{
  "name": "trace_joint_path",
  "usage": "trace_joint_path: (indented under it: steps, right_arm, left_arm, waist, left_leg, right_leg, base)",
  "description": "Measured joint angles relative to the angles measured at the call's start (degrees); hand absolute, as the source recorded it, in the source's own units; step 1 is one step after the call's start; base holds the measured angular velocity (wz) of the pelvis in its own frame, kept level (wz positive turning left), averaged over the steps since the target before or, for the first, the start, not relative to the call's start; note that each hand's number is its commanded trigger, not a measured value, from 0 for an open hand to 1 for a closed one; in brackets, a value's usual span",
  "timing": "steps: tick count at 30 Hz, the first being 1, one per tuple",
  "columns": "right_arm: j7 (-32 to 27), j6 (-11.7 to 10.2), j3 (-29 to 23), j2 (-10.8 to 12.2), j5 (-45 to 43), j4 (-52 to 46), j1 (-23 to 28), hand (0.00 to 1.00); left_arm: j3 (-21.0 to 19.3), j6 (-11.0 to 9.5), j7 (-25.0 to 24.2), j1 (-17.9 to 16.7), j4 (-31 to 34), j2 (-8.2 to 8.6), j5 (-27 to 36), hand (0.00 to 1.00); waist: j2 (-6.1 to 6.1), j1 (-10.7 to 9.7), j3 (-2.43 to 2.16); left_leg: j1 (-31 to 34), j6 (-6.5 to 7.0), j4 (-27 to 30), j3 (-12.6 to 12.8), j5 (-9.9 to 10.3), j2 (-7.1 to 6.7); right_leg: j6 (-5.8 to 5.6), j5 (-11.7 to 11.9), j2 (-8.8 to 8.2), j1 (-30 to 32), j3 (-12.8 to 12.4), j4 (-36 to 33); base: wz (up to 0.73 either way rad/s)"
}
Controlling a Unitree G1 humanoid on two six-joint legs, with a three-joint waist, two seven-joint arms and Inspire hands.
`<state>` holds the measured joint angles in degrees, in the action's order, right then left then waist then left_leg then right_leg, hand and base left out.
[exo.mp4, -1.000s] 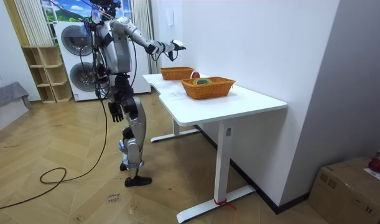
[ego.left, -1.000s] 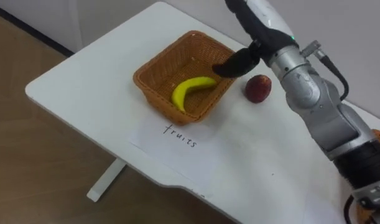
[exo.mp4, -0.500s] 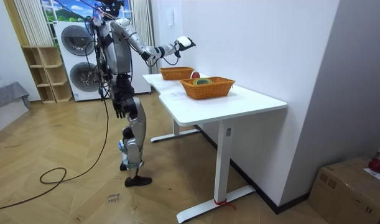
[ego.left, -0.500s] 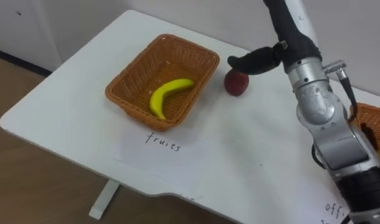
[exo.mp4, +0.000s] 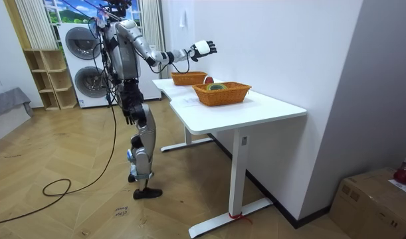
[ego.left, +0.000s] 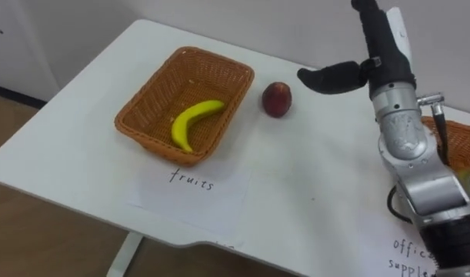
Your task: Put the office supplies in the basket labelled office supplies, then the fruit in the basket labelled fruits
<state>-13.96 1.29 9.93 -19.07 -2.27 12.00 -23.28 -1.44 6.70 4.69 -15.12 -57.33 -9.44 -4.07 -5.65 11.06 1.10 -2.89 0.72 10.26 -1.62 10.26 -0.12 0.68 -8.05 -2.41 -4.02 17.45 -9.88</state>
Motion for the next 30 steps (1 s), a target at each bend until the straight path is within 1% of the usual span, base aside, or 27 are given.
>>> trace_joint_path:
  steps: [1,3,4,7,8,13,15,18,21,23,28,30]
  right_arm:
    - [-0.38,0.0,0.0,0.6,0.4,0.91,0.0,0.0]
    - [-0.4,0.0,0.0,1.16,1.26,1.7,0.07,0.0]
    - [-0.4,0.0,0.0,1.35,2.16,2.18,0.07,0.0]
    - [-0.46,0.05,-0.06,1.95,4.82,2.95,0.09,0.0]
    - [-0.46,0.05,-0.05,2.14,5.34,2.96,0.09,0.0]
    - [0.61,0.05,-0.04,4.48,8.82,2.98,0.11,0.0]
    - [1.0,0.05,-0.03,4.66,9.09,2.98,0.11,0.0]
    - [1.41,0.02,-0.04,5.76,10.73,3.93,-0.18,0.0]
    - [3.03,0.07,0.02,5.99,13.83,6.54,-0.25,0.0]
    - [3.44,0.13,0.01,6.02,15.98,7.89,-0.25,0.0]
    - [4.21,0.16,0.02,6.07,17.08,8.11,-0.29,0.0]
    - [4.21,0.09,0.02,6.09,16.97,8.89,-0.45,0.0]
  left_arm:
    - [0.21,0.05,0.04,0.01,0.0,0.15,0.0,0.0]
    - [0.51,0.11,0.04,0.05,0.0,0.46,0.0,0.0]
    - [0.5,0.21,0.05,0.01,0.0,0.7,0.01,0.0]
    - [0.41,0.37,0.09,0.17,0.04,1.23,0.11,0.0]
    - [0.41,0.38,0.13,0.16,0.04,1.33,0.12,0.0]
    - [0.5,0.36,1.12,0.35,-0.08,1.57,0.11,0.0]
    - [0.5,0.35,1.18,0.37,-0.08,1.58,0.1,0.0]
    - [0.61,0.38,1.4,0.3,-0.36,1.73,0.07,0.0]
    - [1.02,0.52,1.4,0.4,-0.46,1.76,0.05,0.0]
    - [1.87,0.65,1.36,0.3,-0.25,1.83,0.05,0.0]
    - [2.93,0.92,1.31,0.44,-0.07,2.2,0.1,0.0]
    - [2.93,0.9,1.31,0.69,-0.09,2.28,0.11,0.0]
  waist:
    - [0.31,-0.11,-0.16]
    - [1.01,-0.21,-0.21]
    - [1.39,-0.25,-0.33]
    - [1.91,-0.44,-0.73]
    - [1.94,-0.44,-0.76]
    - [1.97,-1.28,-0.74]
    - [1.98,-1.3,-0.73]
    - [2.14,-1.14,-0.62]
    - [2.36,-0.57,-0.51]
    - [2.77,-0.15,-0.3]
    - [3.54,0.23,-0.35]
    - [3.67,0.31,-0.36]
  left_leg:
    - [-0.05,0.0,0.01,0.03,0.01,0.03]
    - [-0.05,0.01,-0.03,0.05,0.01,0.26]
    - [-0.05,0.01,-0.23,0.05,0.01,0.25]
    - [-0.11,0.0,-0.36,0.08,0.0,0.24]
    - [-0.14,0.0,-0.39,0.09,0.0,0.23]
    - [0.08,-0.01,-0.4,-0.04,0.0,0.17]
    - [0.26,-0.01,-0.4,-0.03,0.0,0.03]
    - [0.35,0.0,-0.43,0.02,0.01,-0.01]
    - [0.88,0.0,-0.21,0.15,0.01,0.0]
    - [1.54,0.01,0.18,0.15,0.01,0.0]
    - [2.83,0.0,0.37,0.15,0.0,0.06]
    - [3.19,0.0,0.4,0.11,0.0,0.1]
  right_leg:
    - [0.0,0.0,0.0,0.0,-0.04,-0.06]
    - [0.0,0.0,-0.03,0.0,-0.07,-0.1]
    - [0.0,0.0,-0.04,0.0,-0.06,-0.12]
    - [0.0,0.0,0.03,0.0,-0.1,-0.11]
    - [0.0,0.0,0.05,0.0,-0.13,-0.11]
    - [0.0,-0.01,0.1,0.0,-0.04,0.14]
    - [-0.01,-0.01,0.05,0.16,0.0,0.19]
    - [-0.02,-0.01,0.04,0.29,-0.06,0.18]
    - [-0.01,-0.01,0.03,1.0,0.01,0.04]
    - [0.0,0.0,0.0,1.5,0.03,0.0]
    - [0.04,0.02,-0.04,2.91,0.44,-0.26]
    - [0.04,0.02,-0.1,3.11,0.78,-0.25]
  base:
    - [-0.03]
    - [0.0]
    - [0.0]
    - [0.0]
    - [0.0]
    - [0.0]
    - [0.0]
    - [0.0]
    - [0.0]
    - [0.0]
    - [0.0]
    - [0.04]
